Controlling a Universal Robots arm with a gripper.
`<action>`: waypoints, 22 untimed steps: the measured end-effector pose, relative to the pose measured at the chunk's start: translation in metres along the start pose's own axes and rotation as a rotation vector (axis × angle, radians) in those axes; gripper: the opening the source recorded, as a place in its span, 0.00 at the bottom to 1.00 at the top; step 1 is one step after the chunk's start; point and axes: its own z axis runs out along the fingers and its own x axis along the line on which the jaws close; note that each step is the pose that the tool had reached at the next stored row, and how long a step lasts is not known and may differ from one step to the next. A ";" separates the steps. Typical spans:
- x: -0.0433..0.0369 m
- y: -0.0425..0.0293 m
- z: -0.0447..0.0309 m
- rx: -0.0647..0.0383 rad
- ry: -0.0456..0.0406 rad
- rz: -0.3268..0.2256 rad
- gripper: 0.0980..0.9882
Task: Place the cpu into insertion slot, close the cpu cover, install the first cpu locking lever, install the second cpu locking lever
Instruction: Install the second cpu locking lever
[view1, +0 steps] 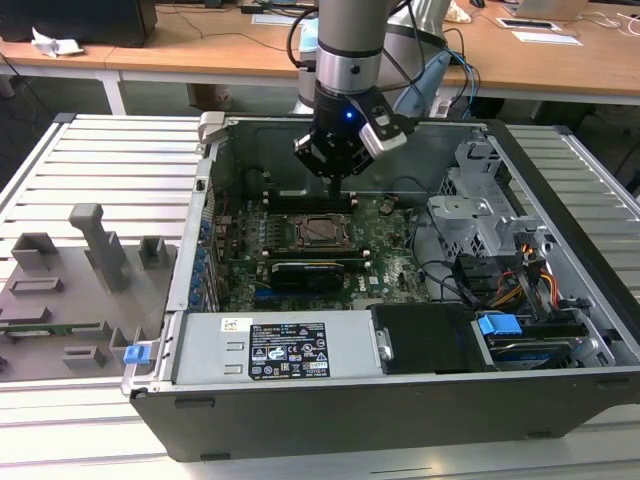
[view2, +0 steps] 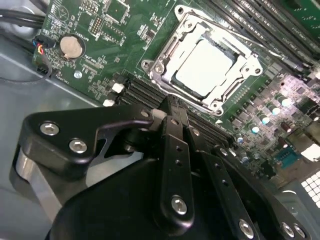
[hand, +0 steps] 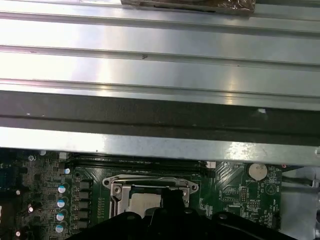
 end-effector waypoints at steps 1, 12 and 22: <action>0.0001 -0.0022 -0.0001 0.000 0.0000 0.000 0.01; 0.0016 -0.0301 -0.0004 0.000 0.0008 0.000 0.01; 0.0032 -0.0447 0.0028 0.000 0.0009 0.000 0.01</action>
